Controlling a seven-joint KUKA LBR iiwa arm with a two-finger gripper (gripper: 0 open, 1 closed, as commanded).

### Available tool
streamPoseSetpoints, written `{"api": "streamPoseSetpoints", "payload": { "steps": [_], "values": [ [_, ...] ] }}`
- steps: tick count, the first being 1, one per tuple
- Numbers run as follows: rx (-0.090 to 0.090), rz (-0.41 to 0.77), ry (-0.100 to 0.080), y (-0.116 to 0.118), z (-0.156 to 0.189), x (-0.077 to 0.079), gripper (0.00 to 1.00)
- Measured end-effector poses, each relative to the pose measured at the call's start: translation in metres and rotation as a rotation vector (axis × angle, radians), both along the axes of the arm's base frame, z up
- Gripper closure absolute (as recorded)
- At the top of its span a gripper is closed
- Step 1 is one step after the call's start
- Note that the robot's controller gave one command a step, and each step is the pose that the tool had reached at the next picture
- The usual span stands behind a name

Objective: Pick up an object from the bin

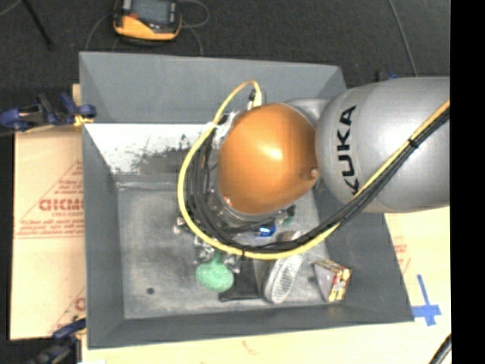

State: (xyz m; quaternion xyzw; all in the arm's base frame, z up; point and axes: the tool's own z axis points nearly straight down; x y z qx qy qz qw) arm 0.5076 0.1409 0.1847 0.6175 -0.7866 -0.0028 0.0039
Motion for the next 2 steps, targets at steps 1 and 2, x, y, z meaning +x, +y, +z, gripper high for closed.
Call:
{"api": "streamPoseSetpoints", "payload": {
  "steps": [1,2],
  "values": [
    [0.006,-0.105,-0.024,-0.005,-0.018,0.014,1.00],
    [0.000,-0.068,0.000,-0.017,0.005,-0.004,1.00]
  ]
}}
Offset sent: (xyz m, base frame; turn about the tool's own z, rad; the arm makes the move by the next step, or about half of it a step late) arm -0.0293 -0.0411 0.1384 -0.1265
